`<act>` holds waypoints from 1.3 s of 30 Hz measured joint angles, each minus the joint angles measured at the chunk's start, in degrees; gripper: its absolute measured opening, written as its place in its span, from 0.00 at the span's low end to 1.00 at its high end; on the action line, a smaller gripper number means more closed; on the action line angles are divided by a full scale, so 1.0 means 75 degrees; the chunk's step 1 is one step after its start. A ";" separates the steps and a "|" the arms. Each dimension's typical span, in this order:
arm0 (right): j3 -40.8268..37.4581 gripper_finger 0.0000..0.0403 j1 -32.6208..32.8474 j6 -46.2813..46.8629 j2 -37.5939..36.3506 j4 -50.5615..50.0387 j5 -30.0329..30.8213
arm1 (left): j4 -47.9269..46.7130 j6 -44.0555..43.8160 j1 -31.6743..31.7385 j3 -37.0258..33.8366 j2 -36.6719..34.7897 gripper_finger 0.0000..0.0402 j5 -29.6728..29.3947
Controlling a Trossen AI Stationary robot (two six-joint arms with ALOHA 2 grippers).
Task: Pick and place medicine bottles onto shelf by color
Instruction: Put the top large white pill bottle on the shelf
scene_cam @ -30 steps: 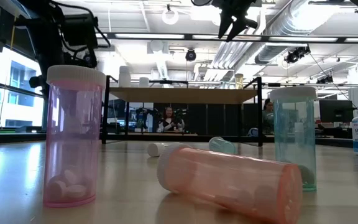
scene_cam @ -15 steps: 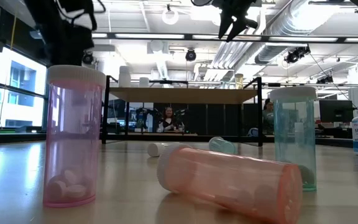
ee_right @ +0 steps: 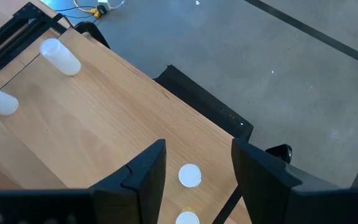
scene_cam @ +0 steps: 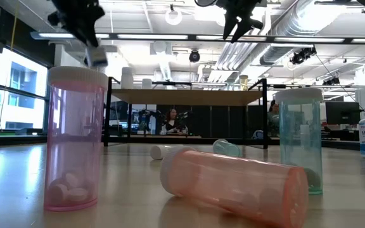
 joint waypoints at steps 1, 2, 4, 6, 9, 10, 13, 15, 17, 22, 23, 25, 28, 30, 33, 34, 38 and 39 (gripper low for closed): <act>0.0000 0.43 0.0000 -0.0001 0.0000 -0.0002 0.0001 | 0.0195 0.0295 0.0046 0.0130 0.0000 0.40 0.0142; 0.0000 0.43 0.0000 0.0000 0.0000 0.0000 0.0000 | 0.0409 0.0555 0.0088 0.0250 0.0003 0.40 0.0346; 0.0000 0.43 0.0000 0.0000 0.0000 0.0000 0.0000 | 0.0899 0.0915 0.0174 0.0467 0.0011 0.40 0.0837; 0.0000 0.43 0.0000 0.0000 0.0000 0.0000 0.0000 | 0.1425 0.1183 0.0220 0.0652 0.0045 0.40 0.1293; 0.0000 0.43 0.0000 -0.0002 0.0000 -0.0001 0.0001 | 0.2023 0.1468 0.0223 0.0888 0.0231 0.40 0.1760; 0.0000 0.43 0.0001 -0.0001 0.0000 0.0000 0.0000 | 0.2145 0.1553 0.0223 0.0969 0.0330 0.40 0.1846; 0.0000 0.43 0.0001 -0.0002 0.0001 0.0000 0.0000 | 0.2307 0.1914 0.0223 0.1334 0.0738 0.40 0.2030; 0.0000 0.43 0.0000 0.0000 0.0000 0.0000 0.0000 | 0.2280 0.2181 0.0223 0.1665 0.1088 0.40 0.2032; 0.0000 0.43 0.0001 -0.0001 0.0002 -0.0005 0.0000 | 0.2200 0.2403 0.0223 0.2014 0.1447 0.40 0.2033; 0.0000 0.43 0.0000 -0.0002 0.0001 -0.0017 0.0002 | 0.1651 0.2458 0.0288 0.2676 0.2290 0.41 0.2502; 0.0000 0.43 0.0000 0.0000 0.0001 -0.0017 0.0002 | 0.1527 0.2446 0.0311 0.2760 0.2443 0.40 0.2734; 0.0000 0.43 0.0000 0.0000 0.0000 -0.0017 0.0003 | 0.1396 0.2443 0.0322 0.2831 0.2731 0.41 0.3219; 0.0000 0.43 0.0000 0.0000 0.0002 -0.0017 0.0003 | 0.1363 0.2449 0.0322 0.2831 0.3156 0.41 0.3738; 0.0000 0.43 0.0001 -0.0003 0.0001 -0.0017 0.0003 | 0.1348 0.2480 0.0319 0.2831 0.3406 0.41 0.3844; 0.0000 0.43 0.0000 -0.0007 0.0000 -0.0017 0.0003 | 0.1185 0.2482 0.0323 0.2831 0.3796 0.41 0.4030; 0.0000 0.43 0.0000 -0.0017 0.0000 -0.0018 0.0001 | 0.1121 0.2491 0.0338 0.2831 0.3910 0.41 0.4104; 0.0000 0.43 0.0000 -0.0029 0.0000 -0.0018 0.0003 | 0.0908 0.2612 0.0453 0.2831 0.4282 0.41 0.4227; 0.0000 0.43 0.0001 -0.0034 0.0001 -0.0017 0.0003 | 0.0879 0.2670 0.0491 0.2831 0.4384 0.41 0.4247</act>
